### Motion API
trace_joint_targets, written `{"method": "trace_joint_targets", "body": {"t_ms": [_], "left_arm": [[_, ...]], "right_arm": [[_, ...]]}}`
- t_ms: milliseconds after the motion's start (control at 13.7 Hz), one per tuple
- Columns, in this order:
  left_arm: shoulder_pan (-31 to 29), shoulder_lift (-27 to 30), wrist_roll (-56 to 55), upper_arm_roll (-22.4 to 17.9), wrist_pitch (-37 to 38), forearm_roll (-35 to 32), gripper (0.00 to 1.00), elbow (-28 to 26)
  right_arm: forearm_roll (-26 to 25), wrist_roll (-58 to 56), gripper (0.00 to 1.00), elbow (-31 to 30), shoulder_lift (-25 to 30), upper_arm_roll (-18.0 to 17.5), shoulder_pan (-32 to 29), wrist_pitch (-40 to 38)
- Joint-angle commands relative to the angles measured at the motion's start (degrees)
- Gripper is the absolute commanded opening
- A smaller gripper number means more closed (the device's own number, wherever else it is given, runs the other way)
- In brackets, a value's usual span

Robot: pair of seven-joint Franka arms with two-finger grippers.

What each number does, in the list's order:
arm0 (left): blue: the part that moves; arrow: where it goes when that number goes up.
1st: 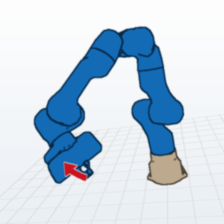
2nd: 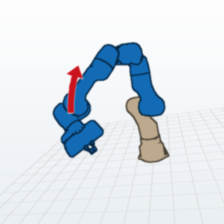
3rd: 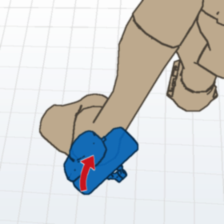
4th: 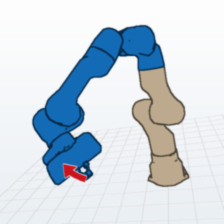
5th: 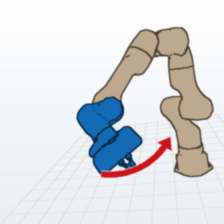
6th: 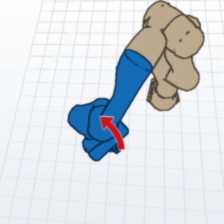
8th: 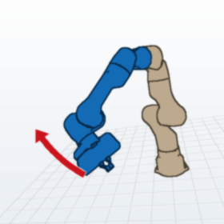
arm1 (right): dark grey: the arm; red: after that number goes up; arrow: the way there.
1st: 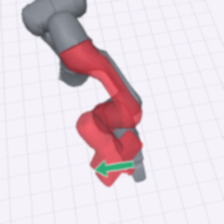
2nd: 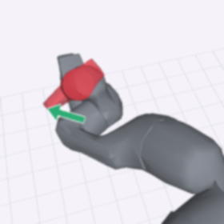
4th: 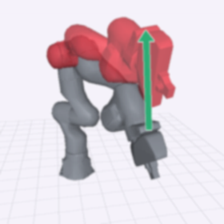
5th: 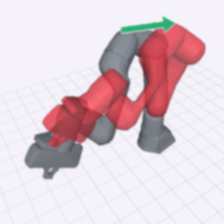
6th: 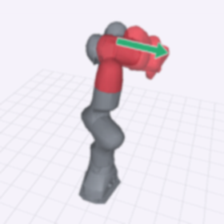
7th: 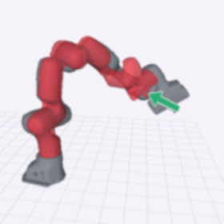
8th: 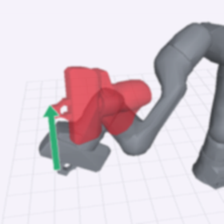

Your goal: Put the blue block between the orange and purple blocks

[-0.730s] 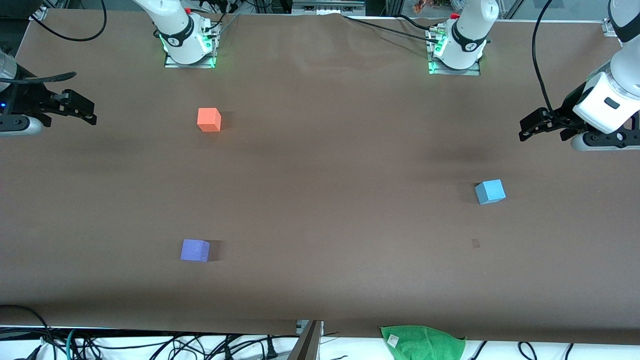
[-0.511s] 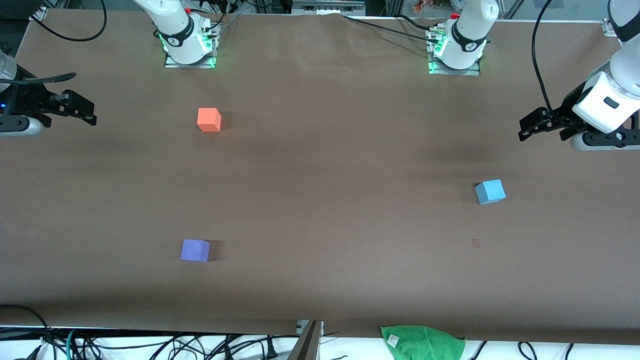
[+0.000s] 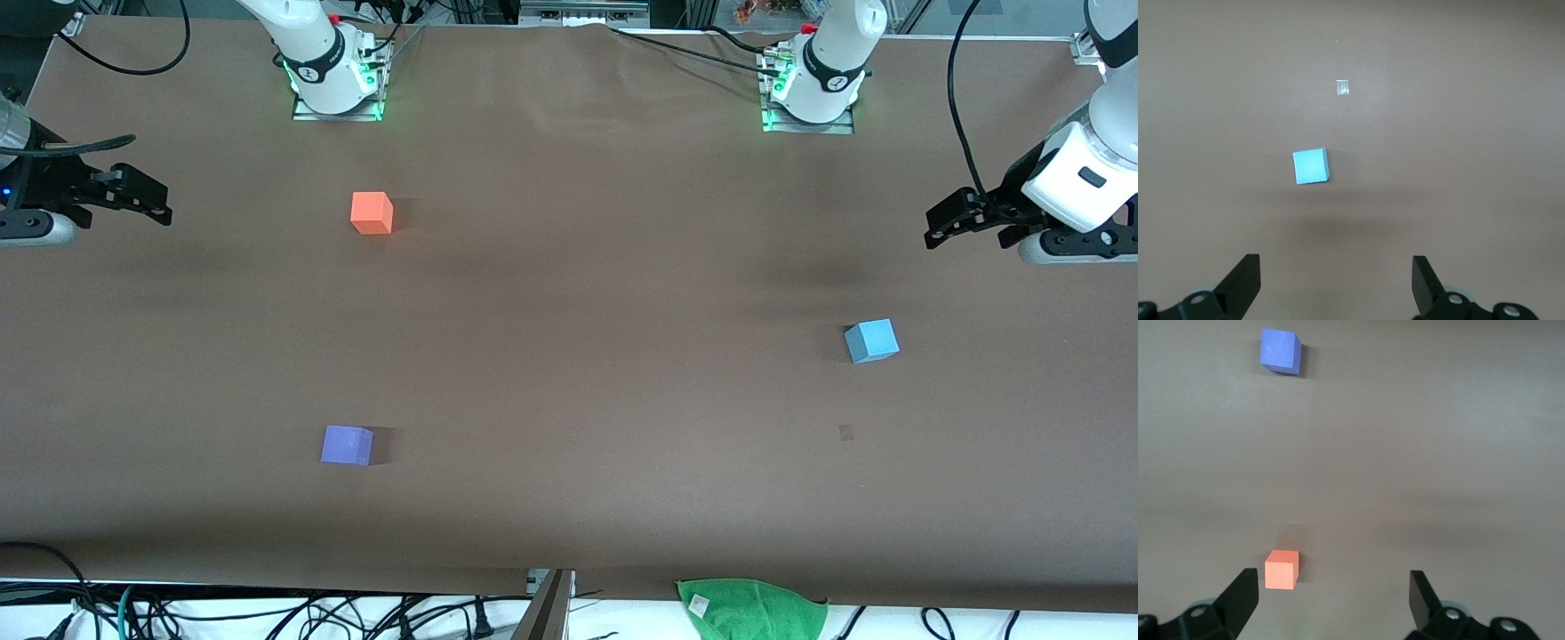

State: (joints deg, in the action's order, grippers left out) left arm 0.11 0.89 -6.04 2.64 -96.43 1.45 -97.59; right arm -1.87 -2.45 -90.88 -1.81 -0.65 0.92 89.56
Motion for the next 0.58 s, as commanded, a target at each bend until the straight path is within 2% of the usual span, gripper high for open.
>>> {"method": "trace_joint_targets", "body": {"t_ms": [0,511], "left_arm": [[-0.19,-0.18,0.77,-0.27,1.51,-0.04,1.00,2.05],[-1.07,-0.45,1.21,-0.44,3.26,-0.04,1.00,3.28]], "right_arm": [[0.03,-0.53,1.00,0.18,0.67,-1.99,-1.62,-0.35],[0.20,-1.15,1.00,0.97,-0.04,-1.38,-1.53,-0.26]]}}
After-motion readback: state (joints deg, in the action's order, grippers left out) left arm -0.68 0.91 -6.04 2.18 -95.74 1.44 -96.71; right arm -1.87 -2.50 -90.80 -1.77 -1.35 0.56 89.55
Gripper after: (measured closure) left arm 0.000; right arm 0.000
